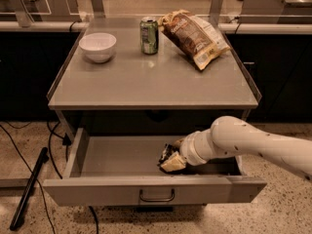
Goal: Place rxbar chocolate into top drawer
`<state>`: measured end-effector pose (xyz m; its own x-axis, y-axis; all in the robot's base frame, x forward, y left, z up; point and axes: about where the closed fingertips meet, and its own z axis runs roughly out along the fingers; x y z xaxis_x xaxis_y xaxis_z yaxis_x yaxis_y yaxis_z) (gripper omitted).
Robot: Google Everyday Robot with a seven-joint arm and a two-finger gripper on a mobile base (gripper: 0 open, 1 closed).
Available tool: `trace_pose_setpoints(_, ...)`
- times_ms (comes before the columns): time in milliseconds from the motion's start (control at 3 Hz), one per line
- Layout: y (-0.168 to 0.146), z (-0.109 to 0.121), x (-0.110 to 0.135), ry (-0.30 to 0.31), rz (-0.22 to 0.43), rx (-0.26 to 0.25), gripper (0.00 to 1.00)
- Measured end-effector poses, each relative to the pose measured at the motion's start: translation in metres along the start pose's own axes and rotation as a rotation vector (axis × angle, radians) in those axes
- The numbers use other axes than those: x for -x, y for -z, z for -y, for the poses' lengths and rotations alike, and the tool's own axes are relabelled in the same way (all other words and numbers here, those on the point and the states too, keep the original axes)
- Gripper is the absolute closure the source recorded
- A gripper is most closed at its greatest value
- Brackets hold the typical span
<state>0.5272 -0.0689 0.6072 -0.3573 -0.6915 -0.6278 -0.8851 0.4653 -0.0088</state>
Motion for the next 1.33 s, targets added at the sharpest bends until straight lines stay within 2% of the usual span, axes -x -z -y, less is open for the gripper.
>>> trace_pose_setpoints(333,-0.0015,0.0001,-0.0005,-0.003,0.001,0.003,0.81)
trace_pose_setpoints(667,-0.0015,0.0,-0.0005,-0.003,0.001,0.003,0.52)
trace_pose_setpoints(1333,-0.0015,0.0,-0.0005,-0.003,0.001,0.003,0.05)
